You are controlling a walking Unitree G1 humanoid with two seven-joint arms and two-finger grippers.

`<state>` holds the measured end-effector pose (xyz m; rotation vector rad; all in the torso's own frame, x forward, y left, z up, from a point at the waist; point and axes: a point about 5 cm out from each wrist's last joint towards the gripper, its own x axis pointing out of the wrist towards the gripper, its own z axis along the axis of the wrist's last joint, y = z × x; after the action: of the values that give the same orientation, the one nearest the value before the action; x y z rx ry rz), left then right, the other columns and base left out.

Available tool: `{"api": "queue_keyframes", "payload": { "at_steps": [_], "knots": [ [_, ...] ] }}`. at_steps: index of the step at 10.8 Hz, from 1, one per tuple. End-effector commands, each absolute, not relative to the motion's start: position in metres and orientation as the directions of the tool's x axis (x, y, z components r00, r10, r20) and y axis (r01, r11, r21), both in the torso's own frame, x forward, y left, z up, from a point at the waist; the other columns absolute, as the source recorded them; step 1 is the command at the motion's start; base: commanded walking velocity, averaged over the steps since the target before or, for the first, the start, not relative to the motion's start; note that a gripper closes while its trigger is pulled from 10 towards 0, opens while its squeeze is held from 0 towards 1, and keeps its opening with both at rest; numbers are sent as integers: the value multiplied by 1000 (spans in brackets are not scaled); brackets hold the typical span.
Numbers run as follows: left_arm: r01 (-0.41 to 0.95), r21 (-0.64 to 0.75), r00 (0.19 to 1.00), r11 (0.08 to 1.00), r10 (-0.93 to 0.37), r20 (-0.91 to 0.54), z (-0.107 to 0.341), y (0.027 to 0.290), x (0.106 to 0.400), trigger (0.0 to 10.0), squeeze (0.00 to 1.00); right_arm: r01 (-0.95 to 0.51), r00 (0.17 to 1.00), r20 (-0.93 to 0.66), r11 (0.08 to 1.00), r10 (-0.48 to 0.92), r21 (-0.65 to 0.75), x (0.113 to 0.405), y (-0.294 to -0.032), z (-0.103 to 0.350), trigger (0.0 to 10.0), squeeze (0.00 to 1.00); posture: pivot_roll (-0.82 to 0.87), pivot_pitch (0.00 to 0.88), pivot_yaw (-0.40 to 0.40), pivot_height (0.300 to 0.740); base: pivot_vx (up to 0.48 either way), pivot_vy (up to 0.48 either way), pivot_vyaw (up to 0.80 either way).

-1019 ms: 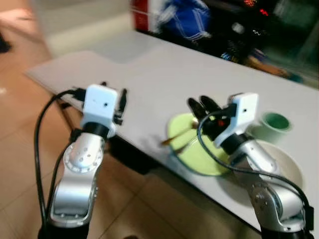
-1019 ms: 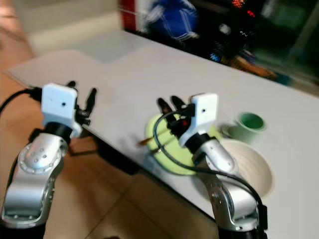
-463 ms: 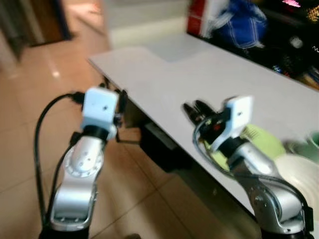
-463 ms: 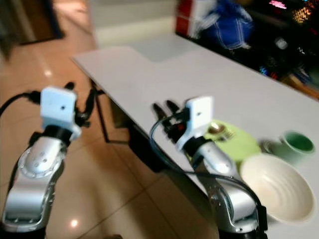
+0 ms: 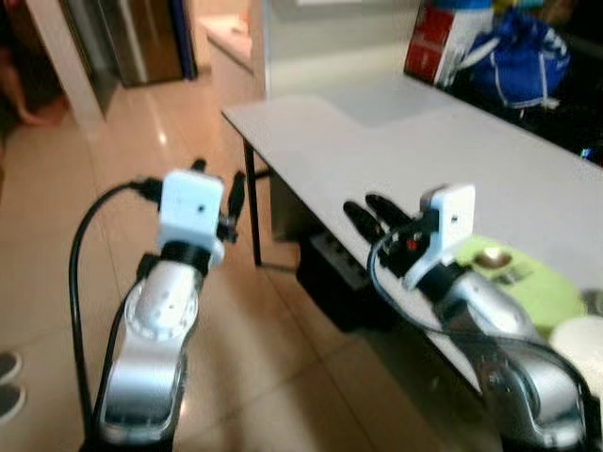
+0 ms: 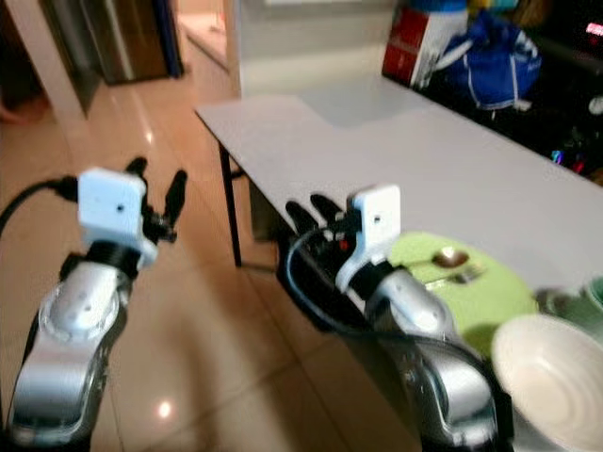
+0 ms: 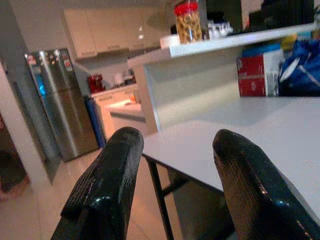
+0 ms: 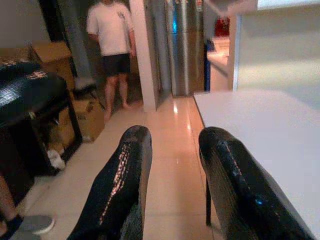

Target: Setting the table

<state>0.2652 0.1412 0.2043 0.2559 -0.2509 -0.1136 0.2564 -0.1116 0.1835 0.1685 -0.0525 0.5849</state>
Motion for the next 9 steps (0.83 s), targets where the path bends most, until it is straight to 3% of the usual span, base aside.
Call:
{"api": "queue_keyframes", "payload": {
  "at_steps": [1, 9],
  "knots": [
    [40, 261, 973, 964, -97, 209, 195, 154, 264, 10000, 0, -553, 832, 109, 825, 543, 112, 256, -113, 188, 10000, 0, 35, 0, -40, 740, 356, 0, 800],
    [9, 262, 978, 965, -63, 199, 183, 163, 254, 10000, 0, -489, 872, 94, 868, 481, 90, 264, -121, 182, 10000, 0, 46, 0, -57, 740, 373, 0, 0]
  ]
}}
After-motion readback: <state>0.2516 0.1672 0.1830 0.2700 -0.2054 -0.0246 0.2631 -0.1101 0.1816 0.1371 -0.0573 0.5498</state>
